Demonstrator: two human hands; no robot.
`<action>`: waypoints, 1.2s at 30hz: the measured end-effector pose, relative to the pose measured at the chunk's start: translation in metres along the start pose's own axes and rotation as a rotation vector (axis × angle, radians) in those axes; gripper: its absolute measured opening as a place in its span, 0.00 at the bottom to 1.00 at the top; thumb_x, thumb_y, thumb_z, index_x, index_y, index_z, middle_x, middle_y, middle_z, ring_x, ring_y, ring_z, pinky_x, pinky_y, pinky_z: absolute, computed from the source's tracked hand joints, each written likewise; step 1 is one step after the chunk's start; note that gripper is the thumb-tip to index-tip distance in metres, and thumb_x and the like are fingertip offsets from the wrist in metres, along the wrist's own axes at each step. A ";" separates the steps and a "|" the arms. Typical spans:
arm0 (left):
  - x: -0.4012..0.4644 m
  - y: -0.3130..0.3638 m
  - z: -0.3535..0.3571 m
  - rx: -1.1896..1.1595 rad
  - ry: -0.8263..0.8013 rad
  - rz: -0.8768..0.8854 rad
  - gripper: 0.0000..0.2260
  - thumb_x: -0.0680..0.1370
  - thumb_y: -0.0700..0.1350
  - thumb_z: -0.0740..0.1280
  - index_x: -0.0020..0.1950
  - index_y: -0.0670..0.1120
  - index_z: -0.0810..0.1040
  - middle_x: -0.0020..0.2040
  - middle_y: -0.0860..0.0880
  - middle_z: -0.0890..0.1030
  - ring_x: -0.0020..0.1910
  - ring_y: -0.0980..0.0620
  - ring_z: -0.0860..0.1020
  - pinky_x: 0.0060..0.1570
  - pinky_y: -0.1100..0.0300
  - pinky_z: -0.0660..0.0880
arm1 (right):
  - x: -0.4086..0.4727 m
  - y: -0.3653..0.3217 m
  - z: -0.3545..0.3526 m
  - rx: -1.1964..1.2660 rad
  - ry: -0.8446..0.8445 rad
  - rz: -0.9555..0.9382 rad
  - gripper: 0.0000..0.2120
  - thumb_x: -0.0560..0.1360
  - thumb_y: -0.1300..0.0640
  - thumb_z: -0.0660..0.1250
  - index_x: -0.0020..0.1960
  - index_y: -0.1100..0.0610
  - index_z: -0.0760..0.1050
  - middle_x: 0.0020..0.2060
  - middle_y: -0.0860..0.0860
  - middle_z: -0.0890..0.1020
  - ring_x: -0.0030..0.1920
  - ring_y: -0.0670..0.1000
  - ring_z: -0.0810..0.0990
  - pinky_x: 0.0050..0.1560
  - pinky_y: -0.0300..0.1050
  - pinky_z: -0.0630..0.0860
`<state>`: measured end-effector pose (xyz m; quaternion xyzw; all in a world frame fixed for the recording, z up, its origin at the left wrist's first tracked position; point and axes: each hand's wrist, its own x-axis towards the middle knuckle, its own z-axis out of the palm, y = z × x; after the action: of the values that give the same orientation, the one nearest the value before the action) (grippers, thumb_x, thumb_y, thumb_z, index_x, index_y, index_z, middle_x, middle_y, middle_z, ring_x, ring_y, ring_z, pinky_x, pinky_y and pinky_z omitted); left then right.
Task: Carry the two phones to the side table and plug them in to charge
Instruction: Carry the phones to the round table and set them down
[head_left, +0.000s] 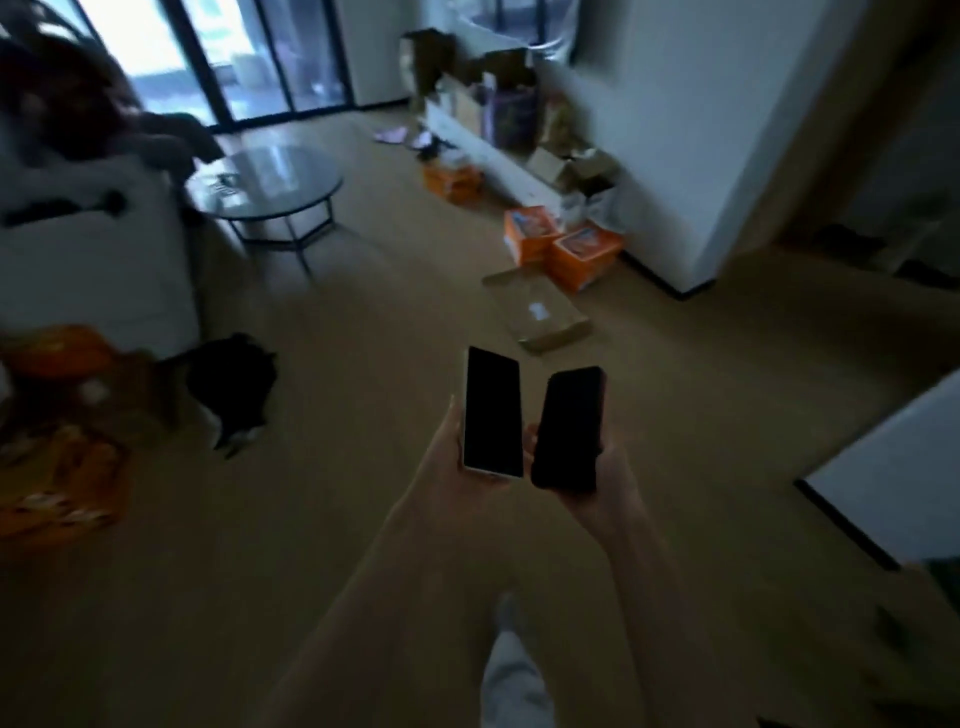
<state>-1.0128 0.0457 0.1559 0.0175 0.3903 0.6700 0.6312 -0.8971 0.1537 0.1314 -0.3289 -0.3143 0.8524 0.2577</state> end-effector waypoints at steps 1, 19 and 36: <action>0.016 0.022 -0.023 -0.097 -0.028 0.019 0.26 0.79 0.63 0.57 0.56 0.40 0.73 0.52 0.40 0.74 0.48 0.44 0.73 0.50 0.51 0.73 | 0.030 0.006 0.018 0.024 -0.019 0.046 0.27 0.82 0.41 0.52 0.43 0.57 0.82 0.38 0.60 0.79 0.40 0.60 0.78 0.45 0.56 0.72; 0.273 0.443 -0.272 -0.499 0.403 0.328 0.26 0.79 0.60 0.58 0.49 0.37 0.81 0.43 0.41 0.81 0.40 0.44 0.79 0.45 0.50 0.74 | 0.571 0.043 0.343 -0.180 -0.319 0.542 0.28 0.80 0.39 0.53 0.70 0.58 0.67 0.45 0.63 0.81 0.45 0.62 0.81 0.46 0.58 0.78; 0.605 0.897 -0.391 -0.481 0.317 0.141 0.31 0.78 0.60 0.60 0.69 0.36 0.70 0.57 0.36 0.74 0.49 0.39 0.78 0.48 0.48 0.76 | 1.073 0.006 0.600 -0.111 -0.236 0.575 0.34 0.81 0.38 0.48 0.46 0.66 0.79 0.36 0.61 0.80 0.33 0.58 0.81 0.39 0.53 0.75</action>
<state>-2.0837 0.4614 0.0897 -0.2103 0.3117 0.7800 0.5003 -2.0306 0.6237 0.0511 -0.3165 -0.2823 0.9042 -0.0507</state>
